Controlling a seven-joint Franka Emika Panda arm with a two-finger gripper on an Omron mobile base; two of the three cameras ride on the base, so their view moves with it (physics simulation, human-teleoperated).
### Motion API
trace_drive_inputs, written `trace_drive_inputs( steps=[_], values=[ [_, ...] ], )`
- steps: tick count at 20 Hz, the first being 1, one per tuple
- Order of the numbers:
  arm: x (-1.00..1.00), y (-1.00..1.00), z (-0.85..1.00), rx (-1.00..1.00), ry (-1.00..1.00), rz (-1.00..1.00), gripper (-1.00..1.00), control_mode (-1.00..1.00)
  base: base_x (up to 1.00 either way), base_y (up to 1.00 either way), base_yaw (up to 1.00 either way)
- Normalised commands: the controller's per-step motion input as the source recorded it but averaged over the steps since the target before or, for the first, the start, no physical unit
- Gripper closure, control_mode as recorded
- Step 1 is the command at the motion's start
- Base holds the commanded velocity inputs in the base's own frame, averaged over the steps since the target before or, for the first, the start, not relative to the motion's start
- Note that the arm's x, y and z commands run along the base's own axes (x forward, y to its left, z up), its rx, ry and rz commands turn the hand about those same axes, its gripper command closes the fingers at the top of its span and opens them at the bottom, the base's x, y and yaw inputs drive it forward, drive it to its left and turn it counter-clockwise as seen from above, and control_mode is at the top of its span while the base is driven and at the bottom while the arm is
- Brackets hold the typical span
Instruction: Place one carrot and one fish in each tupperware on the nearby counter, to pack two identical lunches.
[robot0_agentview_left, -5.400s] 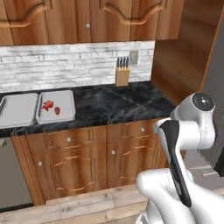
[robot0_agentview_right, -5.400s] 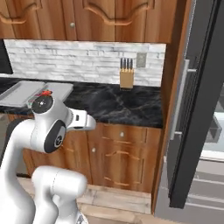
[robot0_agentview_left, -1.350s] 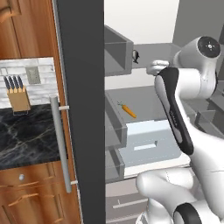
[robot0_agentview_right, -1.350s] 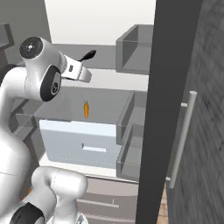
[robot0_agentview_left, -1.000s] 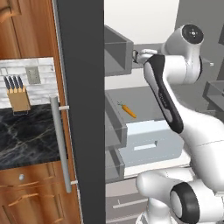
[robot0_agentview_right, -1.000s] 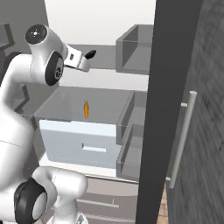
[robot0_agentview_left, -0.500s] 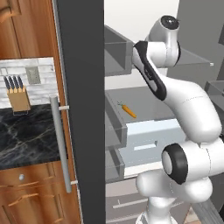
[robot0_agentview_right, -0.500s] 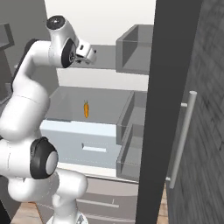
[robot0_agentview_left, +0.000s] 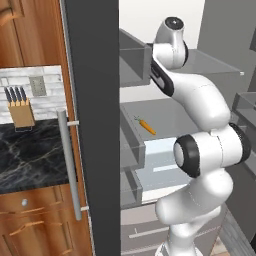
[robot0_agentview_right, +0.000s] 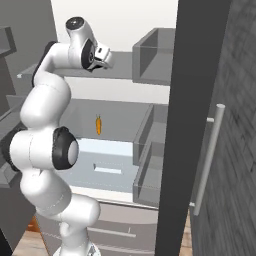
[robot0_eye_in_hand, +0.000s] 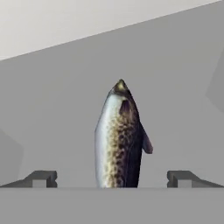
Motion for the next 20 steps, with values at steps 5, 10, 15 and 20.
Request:
trace_drive_inputs(
  steps=[5, 10, 15, 20],
  values=[
    [0.45, -0.01, -0.20, -0.02, 0.02, -0.13, -1.00, -1.00, 0.00, 0.00, 0.00],
    [0.03, -0.02, -0.48, -0.02, 0.17, -0.18, 1.00, -1.00, 0.00, 0.00, 0.00],
    [-0.02, -0.05, -0.12, 0.00, 0.03, -0.04, 1.00, -1.00, 0.00, 0.00, 0.00],
    [-0.65, -0.22, -0.37, 0.00, -0.22, 0.00, 1.00, -1.00, 0.00, 0.00, 0.00]
  ],
)
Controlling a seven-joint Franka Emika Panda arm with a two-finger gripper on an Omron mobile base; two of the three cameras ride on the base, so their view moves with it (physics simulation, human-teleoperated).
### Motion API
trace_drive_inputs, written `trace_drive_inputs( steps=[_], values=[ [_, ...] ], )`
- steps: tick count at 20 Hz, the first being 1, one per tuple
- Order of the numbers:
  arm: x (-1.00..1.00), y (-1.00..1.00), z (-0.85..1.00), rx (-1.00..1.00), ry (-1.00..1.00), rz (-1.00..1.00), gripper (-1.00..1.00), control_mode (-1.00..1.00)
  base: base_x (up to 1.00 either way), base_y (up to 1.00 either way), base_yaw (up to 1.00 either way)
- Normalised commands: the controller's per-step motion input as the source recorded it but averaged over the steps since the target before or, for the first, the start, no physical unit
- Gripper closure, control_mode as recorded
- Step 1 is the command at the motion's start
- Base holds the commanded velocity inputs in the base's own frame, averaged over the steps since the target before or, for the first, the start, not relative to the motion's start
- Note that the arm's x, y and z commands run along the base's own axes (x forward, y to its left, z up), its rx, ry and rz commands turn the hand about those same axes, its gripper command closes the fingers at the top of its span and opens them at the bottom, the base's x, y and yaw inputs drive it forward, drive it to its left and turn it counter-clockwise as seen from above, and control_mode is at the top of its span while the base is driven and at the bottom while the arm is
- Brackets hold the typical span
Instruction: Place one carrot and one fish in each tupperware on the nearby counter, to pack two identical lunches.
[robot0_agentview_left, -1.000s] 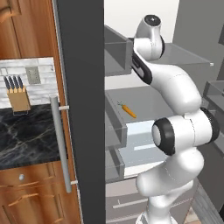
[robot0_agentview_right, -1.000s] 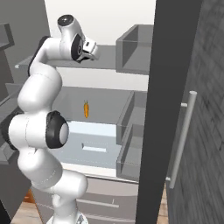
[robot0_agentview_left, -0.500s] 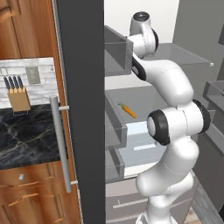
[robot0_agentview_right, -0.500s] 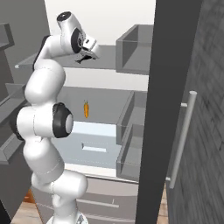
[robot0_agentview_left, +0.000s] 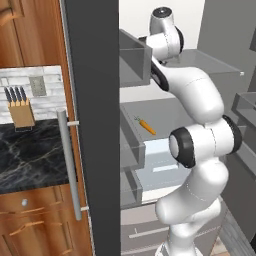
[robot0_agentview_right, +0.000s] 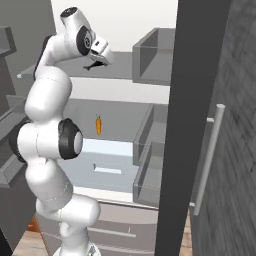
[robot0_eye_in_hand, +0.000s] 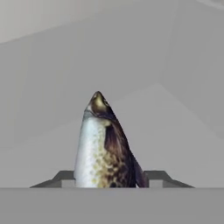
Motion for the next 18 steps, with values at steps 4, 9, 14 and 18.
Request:
trace_drive_inputs(
  steps=[4, 9, 14, 18],
  values=[
    [-0.96, -0.26, -0.28, 0.00, -0.51, 0.09, 1.00, -1.00, 0.00, 0.00, 0.00],
    [-1.00, -0.22, -0.05, 0.00, -0.49, 0.21, 1.00, -1.00, 0.00, 0.00, 0.00],
    [-1.00, -0.20, 0.20, 0.00, -0.04, 0.13, 1.00, -1.00, 0.00, 0.00, 0.00],
    [-1.00, -0.01, 0.28, 0.00, 0.20, 0.01, 1.00, -1.00, 0.00, 0.00, 0.00]
  ],
)
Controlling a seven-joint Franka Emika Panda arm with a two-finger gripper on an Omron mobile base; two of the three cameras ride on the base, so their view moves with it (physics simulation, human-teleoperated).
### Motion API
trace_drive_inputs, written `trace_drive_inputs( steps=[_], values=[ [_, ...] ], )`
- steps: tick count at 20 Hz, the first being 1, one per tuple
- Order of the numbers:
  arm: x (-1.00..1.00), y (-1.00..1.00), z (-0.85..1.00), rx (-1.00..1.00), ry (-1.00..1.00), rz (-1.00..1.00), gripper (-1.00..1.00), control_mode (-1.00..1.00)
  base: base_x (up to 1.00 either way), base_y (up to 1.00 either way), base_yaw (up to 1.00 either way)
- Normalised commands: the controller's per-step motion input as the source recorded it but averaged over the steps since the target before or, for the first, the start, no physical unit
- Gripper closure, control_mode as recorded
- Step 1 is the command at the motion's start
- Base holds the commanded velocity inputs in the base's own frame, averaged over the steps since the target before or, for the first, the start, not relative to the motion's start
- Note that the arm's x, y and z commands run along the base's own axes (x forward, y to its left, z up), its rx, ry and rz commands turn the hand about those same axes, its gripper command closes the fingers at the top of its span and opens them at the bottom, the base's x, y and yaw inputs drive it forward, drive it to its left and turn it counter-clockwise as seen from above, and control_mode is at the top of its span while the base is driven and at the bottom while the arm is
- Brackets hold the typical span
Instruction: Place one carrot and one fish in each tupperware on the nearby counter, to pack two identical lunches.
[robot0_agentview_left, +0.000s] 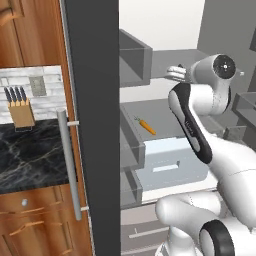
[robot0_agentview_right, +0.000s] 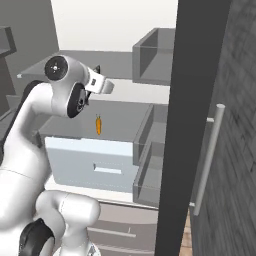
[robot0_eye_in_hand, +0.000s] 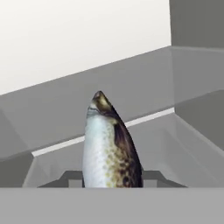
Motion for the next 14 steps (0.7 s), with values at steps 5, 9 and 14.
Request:
trace_drive_inputs(
  steps=[5, 9, 14],
  values=[
    [-0.72, 0.01, 0.28, -0.03, 0.30, 0.00, 1.00, -1.00, 0.00, 0.00, 0.00],
    [-0.31, 0.00, -0.09, -0.02, 0.01, 0.00, 1.00, 1.00, -0.43, 0.00, 0.00],
    [0.00, 0.00, 0.00, 0.00, 0.00, 0.00, 1.00, 1.00, -1.00, -0.01, 0.00]
  ],
)
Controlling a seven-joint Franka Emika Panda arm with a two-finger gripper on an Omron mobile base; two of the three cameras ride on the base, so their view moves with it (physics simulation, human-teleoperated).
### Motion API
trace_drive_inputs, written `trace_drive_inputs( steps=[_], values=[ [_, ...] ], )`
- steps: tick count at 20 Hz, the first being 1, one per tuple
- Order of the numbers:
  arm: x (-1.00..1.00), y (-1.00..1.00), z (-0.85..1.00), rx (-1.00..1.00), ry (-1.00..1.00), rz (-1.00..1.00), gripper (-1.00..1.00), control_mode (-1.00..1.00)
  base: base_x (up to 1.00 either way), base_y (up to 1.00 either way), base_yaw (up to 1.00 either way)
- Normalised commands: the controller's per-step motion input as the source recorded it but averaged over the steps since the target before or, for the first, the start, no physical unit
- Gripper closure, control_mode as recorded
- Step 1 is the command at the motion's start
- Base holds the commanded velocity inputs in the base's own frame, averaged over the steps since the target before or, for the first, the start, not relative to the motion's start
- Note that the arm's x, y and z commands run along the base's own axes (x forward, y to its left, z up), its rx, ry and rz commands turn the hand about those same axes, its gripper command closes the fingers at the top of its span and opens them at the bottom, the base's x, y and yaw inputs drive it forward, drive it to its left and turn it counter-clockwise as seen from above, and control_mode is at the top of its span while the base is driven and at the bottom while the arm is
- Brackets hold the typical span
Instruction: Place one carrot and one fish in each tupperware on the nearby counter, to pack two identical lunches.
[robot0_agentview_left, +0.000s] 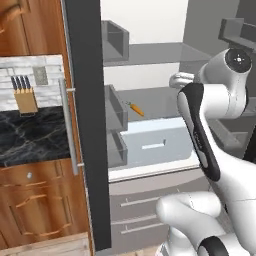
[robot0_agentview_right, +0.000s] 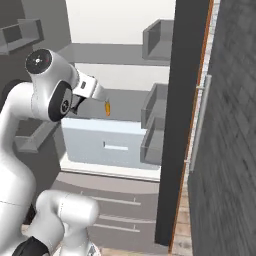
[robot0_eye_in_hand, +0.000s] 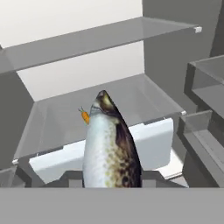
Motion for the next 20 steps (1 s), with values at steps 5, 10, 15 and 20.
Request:
trace_drive_inputs(
  steps=[5, 10, 15, 20],
  values=[
    [0.00, 0.00, 0.00, 0.00, 0.00, 0.00, 1.00, 1.00, -1.00, 0.00, 0.00],
    [0.00, 0.00, 0.00, 0.00, 0.00, 0.00, 1.00, 1.00, -0.68, 0.27, 0.00],
    [0.00, 0.00, 0.00, 0.00, 0.00, 0.00, 1.00, 1.00, -0.12, 0.99, 0.00],
    [0.00, 0.00, 0.00, 0.00, 0.00, 0.00, 1.00, 1.00, -0.08, 1.00, -0.01]
  ],
)
